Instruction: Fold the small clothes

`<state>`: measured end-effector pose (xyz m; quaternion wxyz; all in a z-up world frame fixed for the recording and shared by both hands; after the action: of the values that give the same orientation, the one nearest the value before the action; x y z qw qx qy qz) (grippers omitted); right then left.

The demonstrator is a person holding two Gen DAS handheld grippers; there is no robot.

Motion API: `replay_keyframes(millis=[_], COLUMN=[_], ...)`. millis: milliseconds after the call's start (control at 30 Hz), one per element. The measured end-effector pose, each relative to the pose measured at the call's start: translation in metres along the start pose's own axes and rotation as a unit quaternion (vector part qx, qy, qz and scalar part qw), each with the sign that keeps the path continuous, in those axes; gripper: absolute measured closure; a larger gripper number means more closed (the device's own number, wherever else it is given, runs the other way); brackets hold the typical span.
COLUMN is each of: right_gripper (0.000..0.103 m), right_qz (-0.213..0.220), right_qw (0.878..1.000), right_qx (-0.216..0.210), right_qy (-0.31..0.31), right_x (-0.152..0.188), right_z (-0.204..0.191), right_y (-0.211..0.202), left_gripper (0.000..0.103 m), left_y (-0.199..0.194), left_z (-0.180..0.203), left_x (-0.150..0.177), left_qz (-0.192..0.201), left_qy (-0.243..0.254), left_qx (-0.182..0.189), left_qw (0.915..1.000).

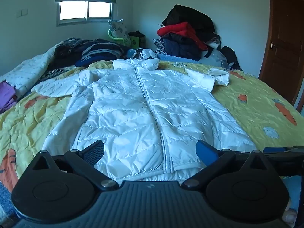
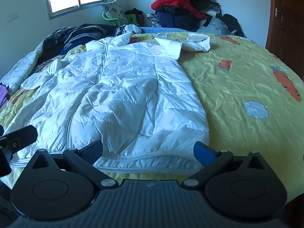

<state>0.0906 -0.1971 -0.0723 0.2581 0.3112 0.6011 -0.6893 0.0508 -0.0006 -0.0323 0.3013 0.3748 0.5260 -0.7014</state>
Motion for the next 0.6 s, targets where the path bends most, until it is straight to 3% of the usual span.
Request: replay_keyframes(millis=[167, 233, 433, 600], right_gripper=[0.001, 0.001, 0.001, 0.001], right_qz=[-0.005, -0.006, -0.008, -0.007], right_qw=[1.000, 1.000, 1.000, 1.000], right_qx=[0.000, 0.000, -0.002, -0.002], right_qy=[-0.001, -0.001, 0.000, 0.000], right_x=[0.001, 0.001, 0.001, 0.002], right_z=[0.000, -0.001, 0.001, 0.004], right_y=[0.000, 0.000, 0.001, -0.001], left_gripper=[0.000, 0.000, 0.000, 0.000], left_y=[0.004, 0.002, 0.005, 0.004], left_z=[-0.002, -0.007, 0.008, 0.012], left_x=[0.004, 0.006, 0.011, 0.011], left_qz=[-0.009, -0.008, -0.031, -0.038], left_qy=[-0.029, -0.051, -0.040, -0.022], left_qx=[0.012, 0.036, 0.083, 0.064], left_qw=[0.9995, 0.9980, 0.9952, 0.9970])
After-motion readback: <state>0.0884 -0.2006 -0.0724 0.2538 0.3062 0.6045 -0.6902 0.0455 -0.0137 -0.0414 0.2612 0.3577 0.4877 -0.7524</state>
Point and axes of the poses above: each gripper's, at about its wrist camera, not at the fingertips, and y roughly the way its jaws point, z to its right, x to its underside, the point moved 6 cm from there along y, roughly the way its jaws point, and after that the axes turned 15 degrees about x, right-handed, at the moved point
